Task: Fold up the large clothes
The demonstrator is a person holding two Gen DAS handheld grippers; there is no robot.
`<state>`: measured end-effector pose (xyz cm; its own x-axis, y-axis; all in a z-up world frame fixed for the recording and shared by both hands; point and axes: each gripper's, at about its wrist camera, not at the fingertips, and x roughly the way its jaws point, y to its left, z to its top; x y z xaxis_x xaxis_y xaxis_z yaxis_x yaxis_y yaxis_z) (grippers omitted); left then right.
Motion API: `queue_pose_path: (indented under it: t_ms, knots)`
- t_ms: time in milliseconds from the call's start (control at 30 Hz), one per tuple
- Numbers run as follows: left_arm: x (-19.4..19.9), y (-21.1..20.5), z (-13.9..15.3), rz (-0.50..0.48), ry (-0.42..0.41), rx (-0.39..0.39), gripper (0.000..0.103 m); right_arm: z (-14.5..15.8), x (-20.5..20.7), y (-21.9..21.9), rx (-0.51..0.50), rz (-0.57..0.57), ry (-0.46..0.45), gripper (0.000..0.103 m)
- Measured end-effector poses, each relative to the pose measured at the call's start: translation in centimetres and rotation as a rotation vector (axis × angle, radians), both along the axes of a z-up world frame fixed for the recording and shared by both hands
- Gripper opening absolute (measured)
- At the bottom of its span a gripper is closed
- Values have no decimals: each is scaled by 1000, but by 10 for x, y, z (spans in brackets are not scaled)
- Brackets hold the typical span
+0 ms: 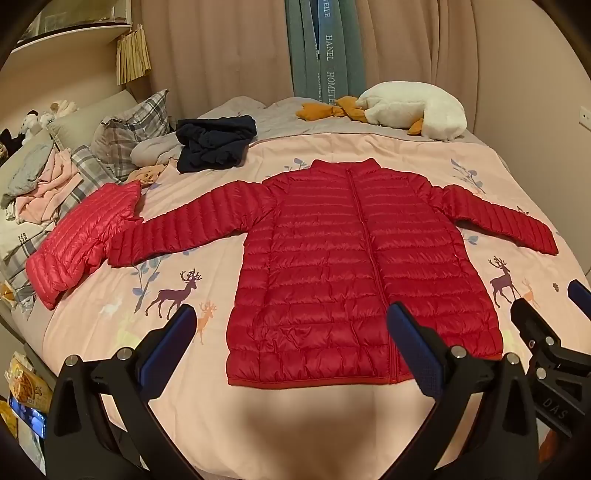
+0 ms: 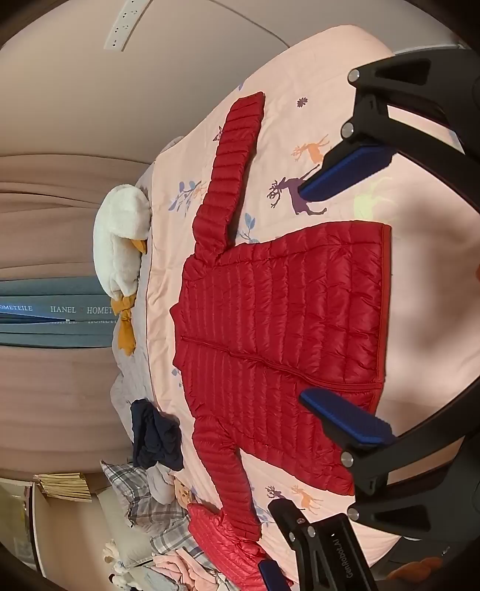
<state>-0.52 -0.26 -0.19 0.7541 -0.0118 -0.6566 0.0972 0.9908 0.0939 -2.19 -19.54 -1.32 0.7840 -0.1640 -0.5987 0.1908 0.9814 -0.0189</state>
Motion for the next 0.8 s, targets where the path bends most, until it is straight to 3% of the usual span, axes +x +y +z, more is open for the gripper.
queue_pose_path:
  t_ms: [800]
  knots:
    - [0,-1,0,0,1,1,102,-4,2,-2,2,-7,5,101]
